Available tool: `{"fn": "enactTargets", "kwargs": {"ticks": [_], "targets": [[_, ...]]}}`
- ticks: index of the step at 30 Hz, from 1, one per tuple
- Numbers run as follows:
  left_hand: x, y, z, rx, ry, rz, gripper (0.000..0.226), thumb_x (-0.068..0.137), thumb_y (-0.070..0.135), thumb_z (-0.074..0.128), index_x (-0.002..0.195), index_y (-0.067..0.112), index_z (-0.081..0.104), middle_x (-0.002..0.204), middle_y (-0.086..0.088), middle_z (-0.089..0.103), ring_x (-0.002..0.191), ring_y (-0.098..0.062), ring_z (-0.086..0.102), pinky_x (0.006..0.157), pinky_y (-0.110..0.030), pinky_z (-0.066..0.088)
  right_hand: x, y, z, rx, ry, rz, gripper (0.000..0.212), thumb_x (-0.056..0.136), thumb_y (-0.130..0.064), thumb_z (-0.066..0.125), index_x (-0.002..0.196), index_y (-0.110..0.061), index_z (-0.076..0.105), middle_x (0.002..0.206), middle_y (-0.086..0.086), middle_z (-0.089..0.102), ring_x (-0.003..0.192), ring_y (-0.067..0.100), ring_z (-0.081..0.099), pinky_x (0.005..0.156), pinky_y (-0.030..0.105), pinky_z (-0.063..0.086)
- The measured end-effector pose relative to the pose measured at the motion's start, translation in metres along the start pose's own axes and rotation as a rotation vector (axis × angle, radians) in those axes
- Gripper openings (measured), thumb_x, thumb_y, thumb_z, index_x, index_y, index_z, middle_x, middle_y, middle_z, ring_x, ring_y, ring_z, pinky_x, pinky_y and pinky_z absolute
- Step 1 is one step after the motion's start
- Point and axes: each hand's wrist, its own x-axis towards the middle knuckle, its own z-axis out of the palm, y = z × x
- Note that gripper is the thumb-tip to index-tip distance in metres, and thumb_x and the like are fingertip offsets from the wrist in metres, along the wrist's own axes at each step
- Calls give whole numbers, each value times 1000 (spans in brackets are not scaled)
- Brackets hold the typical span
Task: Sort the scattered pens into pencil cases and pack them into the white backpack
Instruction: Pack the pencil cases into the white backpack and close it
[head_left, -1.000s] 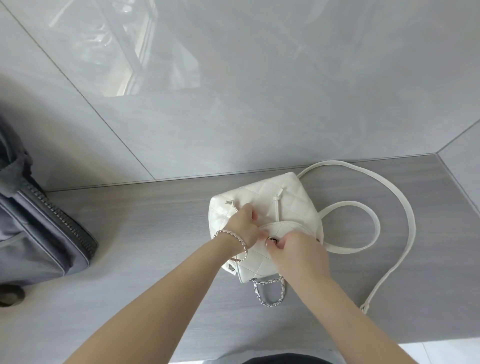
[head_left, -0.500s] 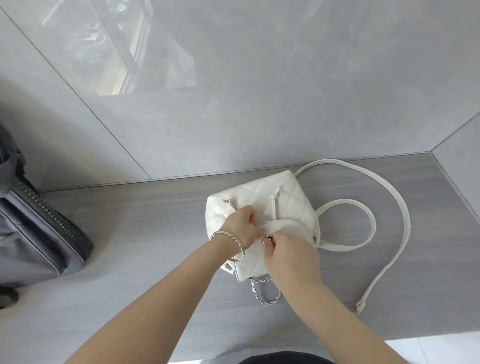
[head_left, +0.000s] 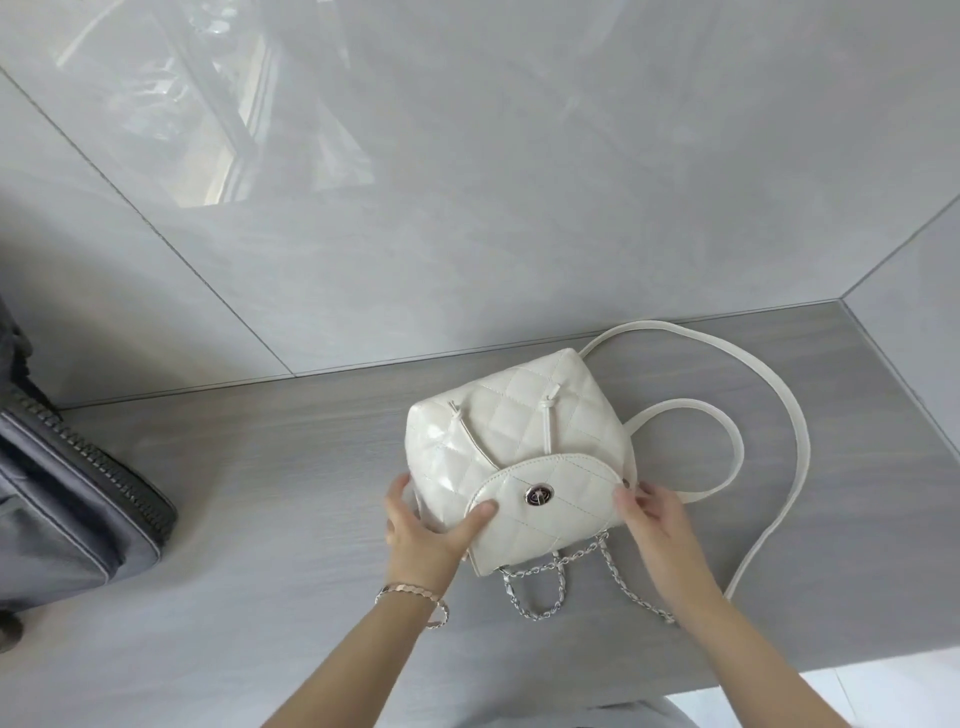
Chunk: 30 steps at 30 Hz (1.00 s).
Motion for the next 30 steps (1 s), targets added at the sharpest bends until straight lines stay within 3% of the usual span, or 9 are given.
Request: {"fn": "enactTargets", "kwargs": {"ticks": [5, 8, 11, 17, 19, 22, 25, 27, 30], "targets": [[16, 2, 1, -137, -117, -190, 109, 49, 38, 89, 136, 4, 32, 114, -6, 61, 99, -28, 62, 80, -36, 51, -12, 39, 26, -198, -216, 41, 50, 65, -30, 82, 102, -27, 48, 101, -12, 61, 96, 4, 58, 74, 13, 42], [18, 5, 1, -238, -167, -283, 95, 24, 52, 85, 100, 0, 61, 70, -7, 66, 56, -23, 57, 57, -31, 43, -16, 34, 44, -5, -184, 24, 62, 51, -26, 84, 100, -18, 48, 81, -8, 64, 75, 9, 62, 68, 22, 53], [17, 19, -1, -276, -216, -331, 61, 36, 47, 85, 73, 7, 59, 43, 0, 48, 39, -16, 41, 49, -27, 34, -16, 20, 53, 158, -186, 20, 53, 65, -2, 78, 106, -13, 47, 82, 2, 65, 71, 9, 62, 58, 12, 51], [14, 41, 6, -310, -277, -465, 45, 62, 58, 69, 63, 18, 49, 53, 1, 42, 46, -14, 37, 40, -16, 26, -13, -5, 63, -168, -78, 1, 24, 81, -5, 59, 61, -10, 48, 33, -7, 44, 28, 7, 41, 30, 11, 30], [13, 43, 10, -314, -283, -492, 48, 59, 61, 69, 66, 18, 49, 56, 1, 43, 48, -14, 37, 40, -15, 27, -12, -10, 69, -181, -187, 57, 40, 92, -10, 39, 56, -10, 55, 42, 0, 54, 41, 13, 56, 38, 12, 40], [9, 45, 18, -290, -280, -473, 49, 59, 59, 70, 70, 16, 51, 60, -1, 46, 50, -15, 37, 42, -16, 29, -17, -25, 66, -378, -301, 59, 24, 84, -30, 52, 61, -27, 50, 64, -7, 56, 75, 10, 53, 63, 17, 38], [-1, 50, 30, -294, -310, -489, 46, 62, 58, 69, 70, 16, 51, 58, 0, 47, 50, -14, 41, 44, -16, 30, -33, -26, 26, -146, -582, 122, 23, 91, -22, 49, 72, -20, 60, 67, 6, 70, 63, -4, 60, 65, 17, 38], [-9, 55, 42, -319, -320, -490, 46, 63, 57, 69, 67, 16, 50, 55, -1, 49, 50, -14, 44, 47, -18, 30, -36, -25, -15, 13, -733, 193, 31, 91, -25, 39, 72, -8, 57, 54, 18, 61, 50, 9, 62, 64, 27, 43], [-16, 61, 66, -297, -301, -446, 44, 63, 56, 70, 65, 16, 50, 50, 1, 50, 49, -13, 42, 47, -19, 29, -27, -29, -82, -211, -716, 129, 28, 79, -33, 48, 65, -10, 56, 47, 6, 47, 41, 12, 50, 64, 30, 44]]}}
